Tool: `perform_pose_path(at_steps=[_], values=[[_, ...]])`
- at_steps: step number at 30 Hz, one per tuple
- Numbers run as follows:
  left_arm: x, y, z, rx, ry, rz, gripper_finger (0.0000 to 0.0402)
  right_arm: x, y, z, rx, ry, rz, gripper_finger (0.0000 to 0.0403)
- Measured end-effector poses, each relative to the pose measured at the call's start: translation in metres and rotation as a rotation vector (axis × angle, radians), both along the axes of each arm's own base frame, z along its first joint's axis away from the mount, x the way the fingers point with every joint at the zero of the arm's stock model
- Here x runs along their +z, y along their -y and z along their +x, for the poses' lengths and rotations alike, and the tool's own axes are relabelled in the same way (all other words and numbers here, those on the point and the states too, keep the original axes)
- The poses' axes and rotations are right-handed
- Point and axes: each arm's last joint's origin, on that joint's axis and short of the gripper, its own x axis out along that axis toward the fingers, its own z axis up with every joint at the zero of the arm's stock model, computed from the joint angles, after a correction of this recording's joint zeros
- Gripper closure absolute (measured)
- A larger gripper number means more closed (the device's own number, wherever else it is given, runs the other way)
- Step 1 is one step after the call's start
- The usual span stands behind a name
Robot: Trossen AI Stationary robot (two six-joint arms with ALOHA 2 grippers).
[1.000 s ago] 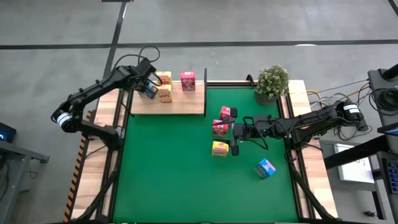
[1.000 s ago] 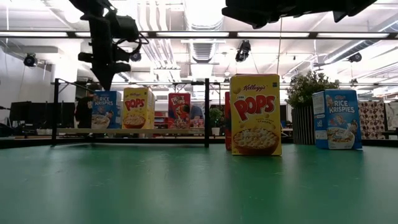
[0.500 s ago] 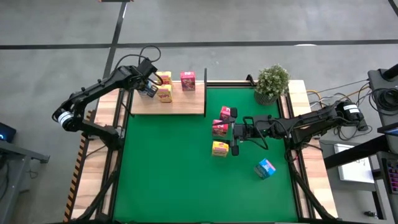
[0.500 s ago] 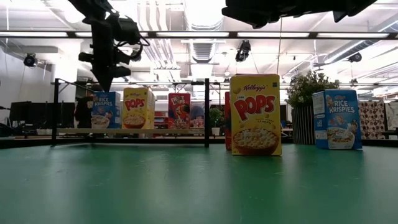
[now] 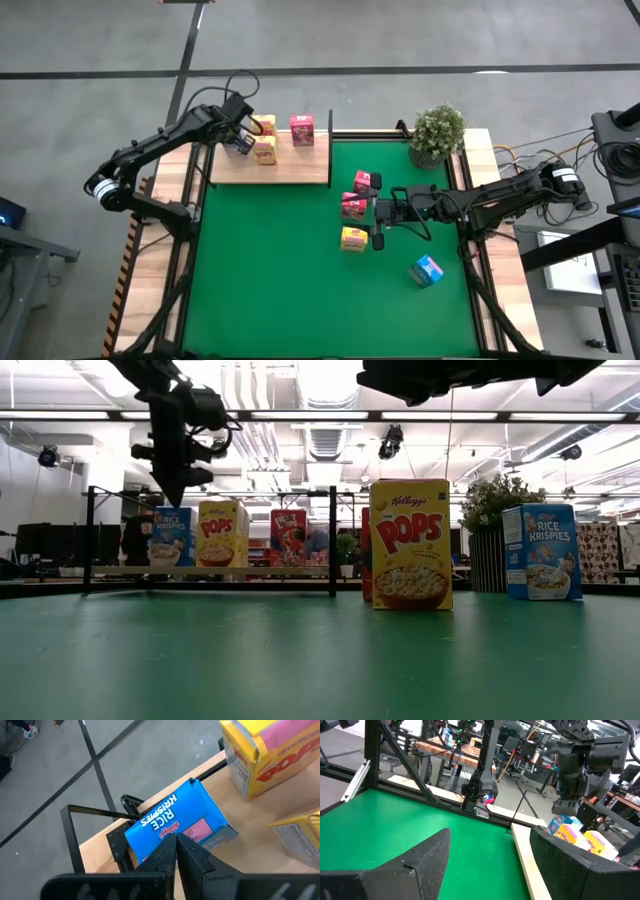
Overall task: Stack cereal on shelf
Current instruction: Put the middle blue cereal box on the shelf
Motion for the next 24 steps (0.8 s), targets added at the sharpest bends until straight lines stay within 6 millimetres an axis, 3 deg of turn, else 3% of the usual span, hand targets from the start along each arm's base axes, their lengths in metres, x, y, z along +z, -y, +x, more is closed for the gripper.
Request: perform_pose_path(at_steps=[5, 16, 24], values=[[-0.002, 0.0, -0.003, 0.024, -0.059, 0.028, 0.0402, 0.0, 0.0, 0.0, 0.0, 0.0, 0.0, 0.014], [0.0, 0.003, -0.002, -0.005, -0.007, -0.01, 0.0402, 0.0, 0.0, 0.0, 0.0, 0.0, -0.003, 0.014], [0.022, 0.018, 0.0, -0.048, 0.049, 0.032, 0.0402, 0.0, 0.0, 0.0, 0.0, 0.0, -0.002, 0.014]])
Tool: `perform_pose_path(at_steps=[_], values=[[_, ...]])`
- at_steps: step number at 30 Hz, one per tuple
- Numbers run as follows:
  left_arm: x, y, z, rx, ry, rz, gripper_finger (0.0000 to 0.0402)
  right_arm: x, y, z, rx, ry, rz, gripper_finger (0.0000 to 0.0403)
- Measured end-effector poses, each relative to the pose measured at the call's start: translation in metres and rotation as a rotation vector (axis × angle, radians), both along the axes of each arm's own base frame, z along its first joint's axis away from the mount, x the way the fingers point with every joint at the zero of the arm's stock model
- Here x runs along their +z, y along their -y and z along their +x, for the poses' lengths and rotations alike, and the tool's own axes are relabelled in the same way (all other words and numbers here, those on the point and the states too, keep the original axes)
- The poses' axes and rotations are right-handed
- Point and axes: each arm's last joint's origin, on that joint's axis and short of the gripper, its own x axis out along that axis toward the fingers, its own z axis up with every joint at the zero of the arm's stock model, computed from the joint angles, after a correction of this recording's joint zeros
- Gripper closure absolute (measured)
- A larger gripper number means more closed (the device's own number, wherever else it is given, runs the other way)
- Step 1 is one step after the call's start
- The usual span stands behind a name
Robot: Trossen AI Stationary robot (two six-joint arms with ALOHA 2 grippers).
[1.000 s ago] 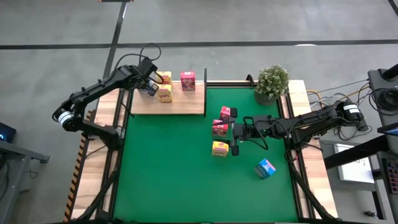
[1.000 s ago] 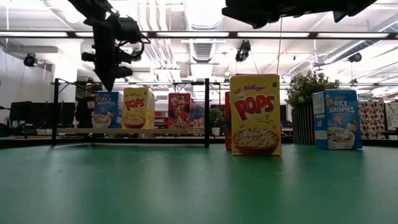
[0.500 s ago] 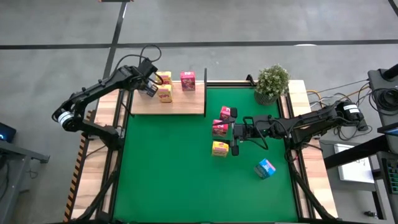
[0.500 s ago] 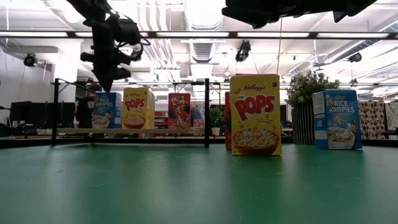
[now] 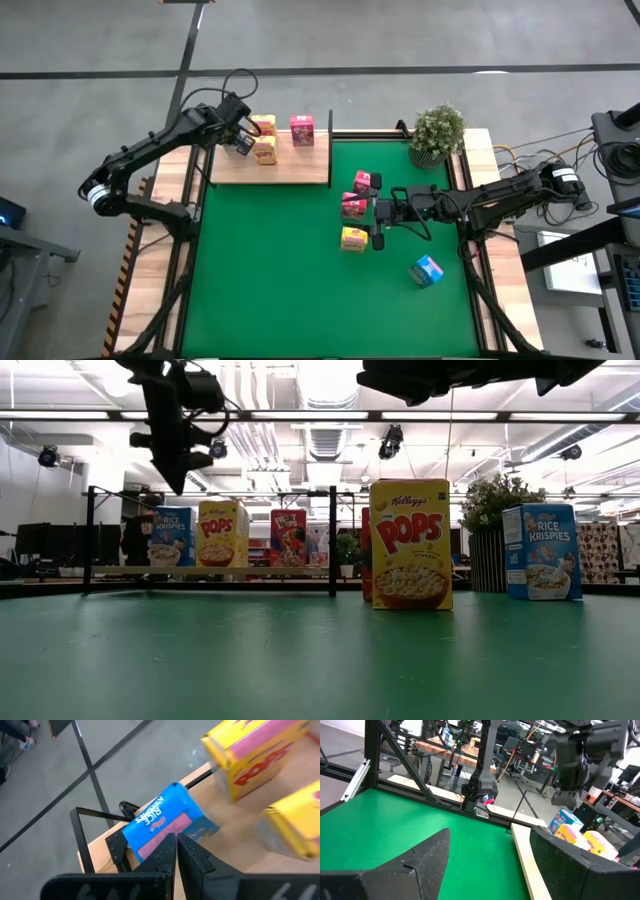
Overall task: Stack cereal on shelf
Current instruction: Put the middle blue cereal box on the shelf
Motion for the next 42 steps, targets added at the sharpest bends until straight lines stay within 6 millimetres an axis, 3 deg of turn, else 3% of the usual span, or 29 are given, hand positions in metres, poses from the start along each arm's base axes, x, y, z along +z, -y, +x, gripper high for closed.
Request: perform_pose_path(at_steps=[3, 19, 42], values=[[0.001, 0.003, -0.001, 0.008, 0.016, 0.007, 0.0402, 0.0, 0.0, 0.0, 0.0, 0.0, 0.0, 0.014], [-0.036, -0.009, 0.004, 0.067, -0.07, 0.058, 0.0402, 0.0, 0.0, 0.0, 0.0, 0.0, 0.003, 0.014], [-0.036, -0.013, 0.006, -0.118, -0.261, 0.071, 0.0402, 0.0, 0.0, 0.0, 0.0, 0.0, 0.002, 0.014]])
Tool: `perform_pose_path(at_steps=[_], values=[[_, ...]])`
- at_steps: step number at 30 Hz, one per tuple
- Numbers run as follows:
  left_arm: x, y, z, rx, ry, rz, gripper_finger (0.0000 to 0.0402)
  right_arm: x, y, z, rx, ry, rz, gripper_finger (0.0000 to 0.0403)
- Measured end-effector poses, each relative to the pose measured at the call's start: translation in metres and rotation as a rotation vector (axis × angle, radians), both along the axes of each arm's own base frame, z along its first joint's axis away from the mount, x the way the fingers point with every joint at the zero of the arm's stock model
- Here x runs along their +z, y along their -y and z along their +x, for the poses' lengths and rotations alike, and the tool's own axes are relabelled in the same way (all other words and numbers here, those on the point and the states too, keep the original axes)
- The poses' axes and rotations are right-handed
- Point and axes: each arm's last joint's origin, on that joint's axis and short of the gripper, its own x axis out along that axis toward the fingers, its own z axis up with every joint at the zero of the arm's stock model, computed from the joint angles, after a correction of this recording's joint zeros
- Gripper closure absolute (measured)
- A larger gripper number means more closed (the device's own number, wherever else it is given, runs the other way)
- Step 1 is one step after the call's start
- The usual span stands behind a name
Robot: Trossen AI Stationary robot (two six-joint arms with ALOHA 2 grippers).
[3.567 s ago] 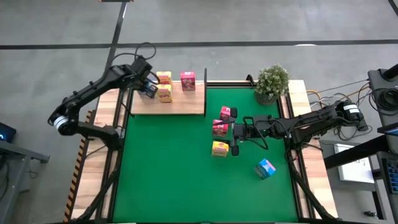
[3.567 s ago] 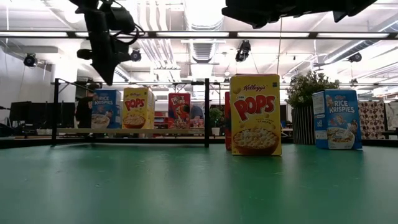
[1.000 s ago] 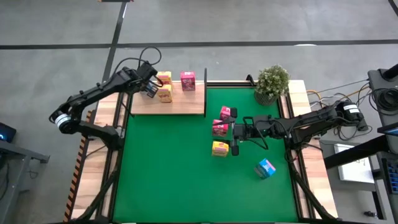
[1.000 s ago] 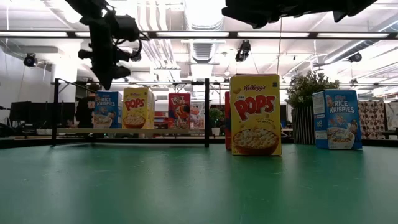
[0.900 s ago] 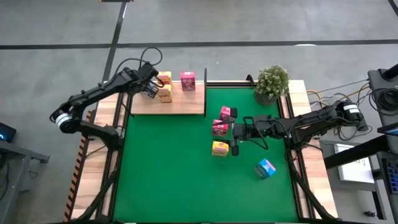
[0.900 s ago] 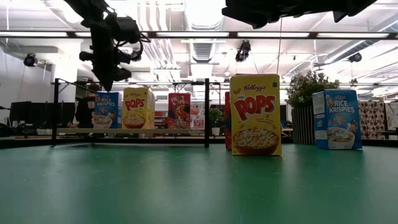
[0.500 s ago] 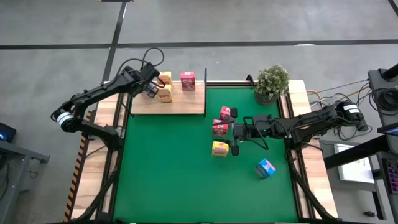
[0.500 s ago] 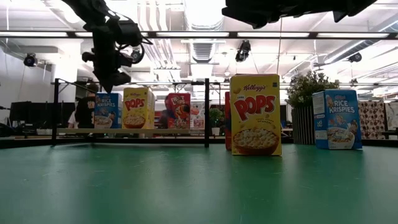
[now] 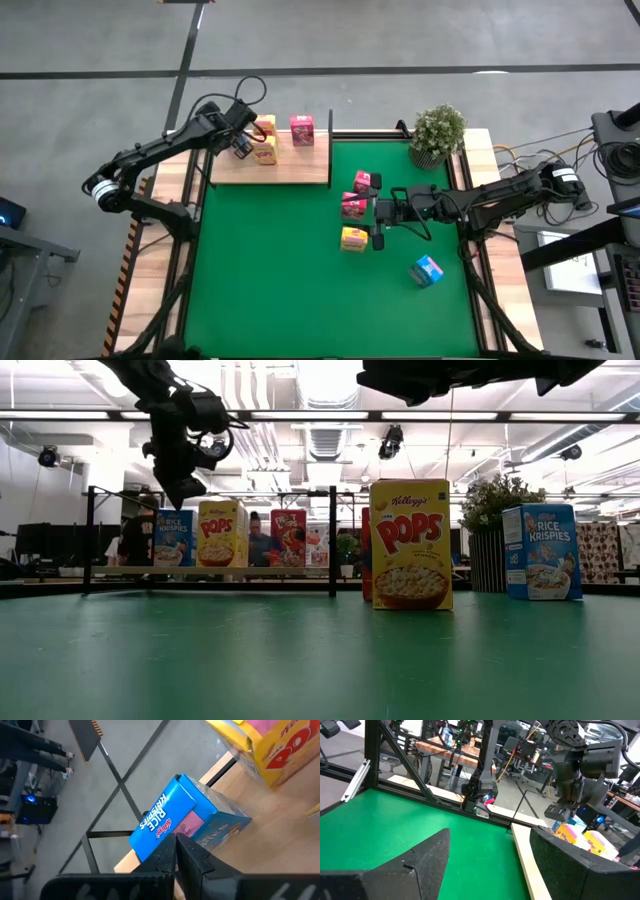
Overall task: Stack cereal on shelf
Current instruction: Put the middle blue cereal box on the shelf
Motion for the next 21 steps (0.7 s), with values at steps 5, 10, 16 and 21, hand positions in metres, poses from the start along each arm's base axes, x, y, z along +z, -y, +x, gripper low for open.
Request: perform_pose_path(at_steps=[5, 10, 16, 21], values=[[0.0003, -0.0014, 0.0002, -0.004, -0.039, 0.025, 0.0402, 0.0001, 0.0001, -0.0001, 0.0, 0.0, -0.001, 0.014], [-0.0002, -0.0008, -0.0004, -0.009, -0.054, 0.018, 0.0402, 0.0001, 0.0001, 0.0, 0.0, 0.001, 0.0, 0.014], [-0.0001, -0.0009, -0.0003, 0.009, -0.034, 0.023, 0.0402, 0.0, 0.0001, 0.0, 0.0, 0.0, 0.0, 0.014], [0.0005, 0.0001, 0.0, 0.01, -0.027, 0.025, 0.0402, 0.0, 0.0, 0.0, 0.0, 0.0, 0.0, 0.014]])
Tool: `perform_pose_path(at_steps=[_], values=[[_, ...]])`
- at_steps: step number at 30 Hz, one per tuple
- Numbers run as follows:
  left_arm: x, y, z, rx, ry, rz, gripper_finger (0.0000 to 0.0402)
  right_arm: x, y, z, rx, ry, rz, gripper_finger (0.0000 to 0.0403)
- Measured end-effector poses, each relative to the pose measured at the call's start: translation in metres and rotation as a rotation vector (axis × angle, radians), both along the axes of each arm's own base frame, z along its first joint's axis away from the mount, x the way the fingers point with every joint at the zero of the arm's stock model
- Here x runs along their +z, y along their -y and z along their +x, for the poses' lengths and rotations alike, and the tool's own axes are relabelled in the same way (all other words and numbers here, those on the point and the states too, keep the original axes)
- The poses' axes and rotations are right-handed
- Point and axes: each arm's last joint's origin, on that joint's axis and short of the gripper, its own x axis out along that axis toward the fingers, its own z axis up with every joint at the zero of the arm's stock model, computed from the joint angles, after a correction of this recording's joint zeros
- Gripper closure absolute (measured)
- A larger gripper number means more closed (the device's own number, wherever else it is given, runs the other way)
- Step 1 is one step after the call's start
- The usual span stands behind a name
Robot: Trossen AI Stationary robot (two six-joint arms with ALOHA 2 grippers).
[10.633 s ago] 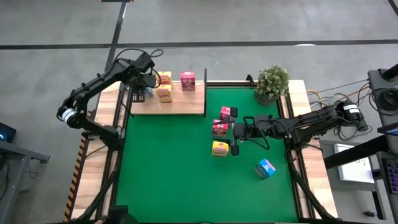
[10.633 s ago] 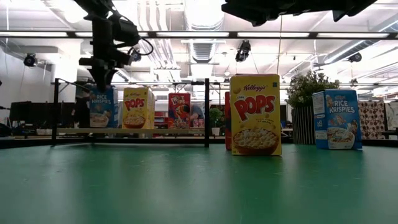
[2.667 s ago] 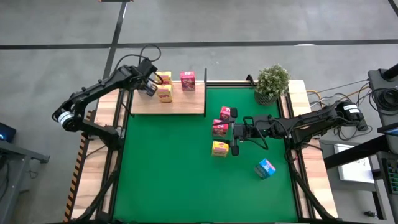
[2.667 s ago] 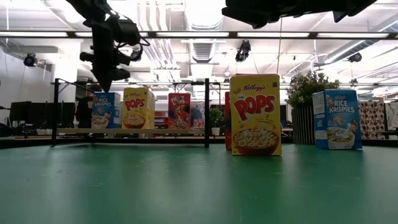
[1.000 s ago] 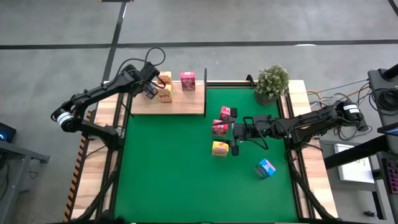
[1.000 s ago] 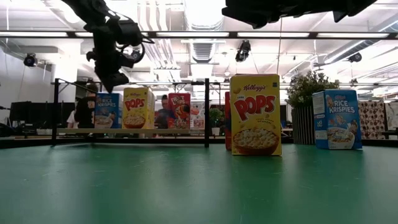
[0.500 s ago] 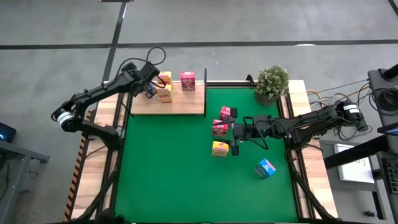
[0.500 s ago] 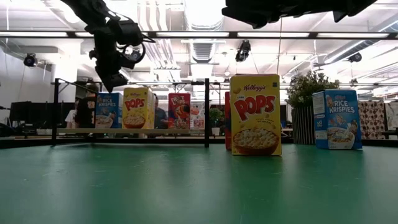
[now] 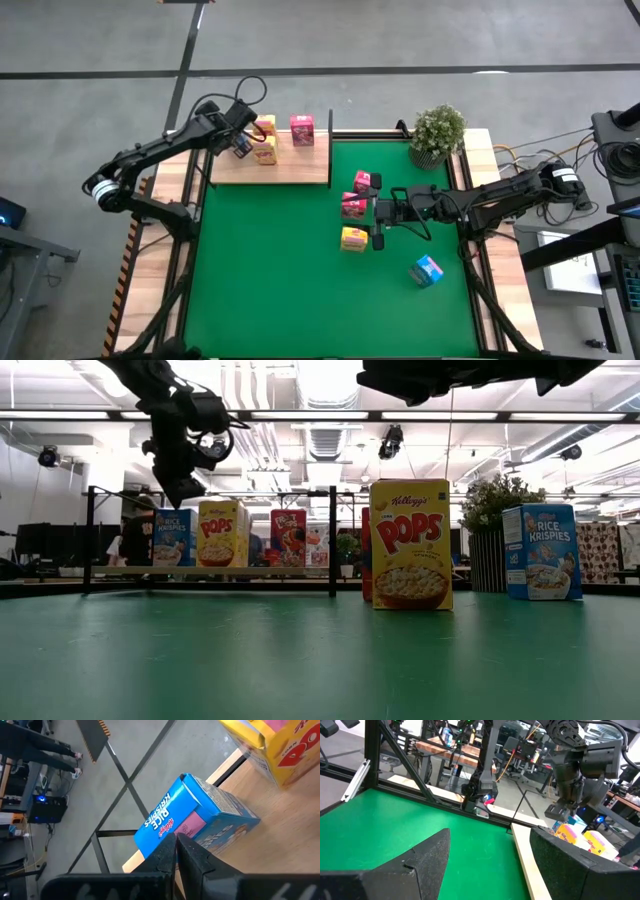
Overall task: Stack cereal on shelf
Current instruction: Put the middle blue cereal box on the shelf, then put the top red cereal box aligned with the red cereal box on the shelf
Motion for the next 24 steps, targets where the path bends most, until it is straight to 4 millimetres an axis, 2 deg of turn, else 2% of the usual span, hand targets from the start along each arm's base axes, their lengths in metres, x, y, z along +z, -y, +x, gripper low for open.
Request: perform_pose_path(at_steps=[10, 15, 20, 24], values=[[0.021, 0.011, 0.008, -0.032, 0.055, 0.031, 0.0402, 0.0, 0.0, 0.0, 0.0, 0.0, 0.0, 0.014], [0.033, 0.033, 0.013, -0.069, 0.143, -0.036, 0.0402, 0.0, 0.0, 0.0, 0.0, 0.0, 0.001, 0.014], [0.032, 0.058, 0.01, -0.131, 0.229, -0.204, 0.0402, 0.0, 0.0, 0.0, 0.0, -0.002, 0.0, 0.014], [0.026, 0.062, 0.001, -0.122, 0.215, -0.188, 0.0402, 0.0, 0.0, 0.0, 0.0, -0.004, -0.001, 0.014]])
